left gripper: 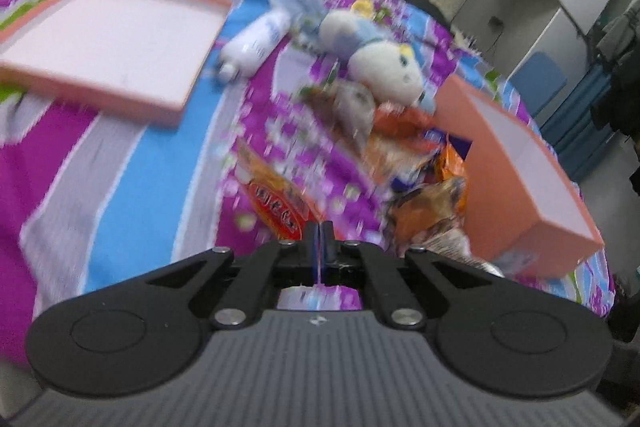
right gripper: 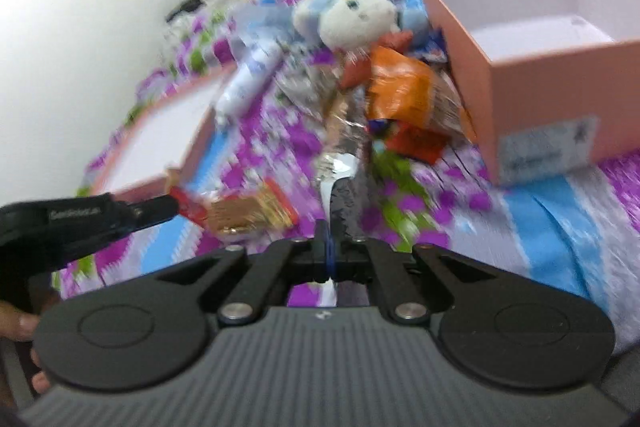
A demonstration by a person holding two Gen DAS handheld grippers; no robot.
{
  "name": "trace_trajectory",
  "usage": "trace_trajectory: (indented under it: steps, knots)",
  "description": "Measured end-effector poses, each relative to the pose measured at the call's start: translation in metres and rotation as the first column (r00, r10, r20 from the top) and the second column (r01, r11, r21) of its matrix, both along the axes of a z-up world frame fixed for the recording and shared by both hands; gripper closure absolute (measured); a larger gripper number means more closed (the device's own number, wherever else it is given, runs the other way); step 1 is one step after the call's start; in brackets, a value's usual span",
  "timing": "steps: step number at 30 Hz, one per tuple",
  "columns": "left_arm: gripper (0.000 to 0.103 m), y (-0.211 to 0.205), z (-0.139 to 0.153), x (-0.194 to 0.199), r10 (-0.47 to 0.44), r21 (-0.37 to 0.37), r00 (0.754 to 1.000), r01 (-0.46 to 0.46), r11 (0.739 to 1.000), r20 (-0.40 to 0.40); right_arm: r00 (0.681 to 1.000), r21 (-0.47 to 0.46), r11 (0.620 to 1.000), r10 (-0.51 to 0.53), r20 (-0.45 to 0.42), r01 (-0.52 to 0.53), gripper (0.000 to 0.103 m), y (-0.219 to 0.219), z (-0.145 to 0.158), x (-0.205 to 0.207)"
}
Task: Organize snacks
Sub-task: 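Grasp the brown wafer packet with the left tool while the right grasps the shrimp-chip bag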
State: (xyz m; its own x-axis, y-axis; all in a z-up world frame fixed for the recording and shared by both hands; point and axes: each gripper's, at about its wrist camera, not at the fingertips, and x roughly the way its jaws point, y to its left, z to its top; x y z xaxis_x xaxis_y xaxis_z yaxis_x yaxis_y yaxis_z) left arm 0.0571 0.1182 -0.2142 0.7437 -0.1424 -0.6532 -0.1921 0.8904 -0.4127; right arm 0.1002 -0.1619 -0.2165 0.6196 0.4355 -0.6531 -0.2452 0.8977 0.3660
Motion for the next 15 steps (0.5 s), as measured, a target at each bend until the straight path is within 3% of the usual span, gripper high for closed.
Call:
trace_trajectory:
  steps: [9,10,11,12,13,14,15]
  knots:
    - [0.1,-0.008,-0.004,-0.031,-0.079,0.029,0.994,0.081,0.996,-0.077,0.997,-0.005,0.998,-0.068,-0.039,0.068,0.095,-0.028,-0.004,-0.004]
    - [0.096,-0.009,-0.003,-0.031,-0.099,0.028,0.991,0.102,0.994,-0.092,0.997,-0.019,0.997,-0.075,-0.036,0.074,0.093,-0.03,-0.004,-0.003]
    - [0.086,-0.01,-0.003,-0.033,-0.117,0.033,0.987,0.121,0.992,-0.108,0.996,-0.038,0.996,-0.082,-0.031,0.081,0.088,-0.031,-0.005,-0.002]
    - [0.078,-0.01,-0.002,-0.035,-0.128,0.041,0.985,0.134,0.99,-0.118,0.996,-0.054,0.995,-0.087,-0.023,0.086,0.076,-0.032,-0.005,-0.002]
    - [0.054,-0.011,-0.001,-0.038,-0.136,0.054,0.983,0.144,0.988,-0.122,0.996,-0.058,0.994,-0.092,-0.012,0.091,0.067,-0.033,-0.005,-0.003]
    - [0.036,-0.011,0.002,-0.041,-0.142,0.072,0.982,0.151,0.986,-0.123,0.995,-0.053,0.994,-0.096,0.006,0.096,0.05,-0.035,-0.004,-0.003]
    - [0.032,-0.011,0.005,-0.045,-0.144,0.096,0.983,0.155,0.983,-0.115,0.995,-0.057,0.993,-0.099,0.023,0.101,0.038,-0.034,-0.003,-0.005]
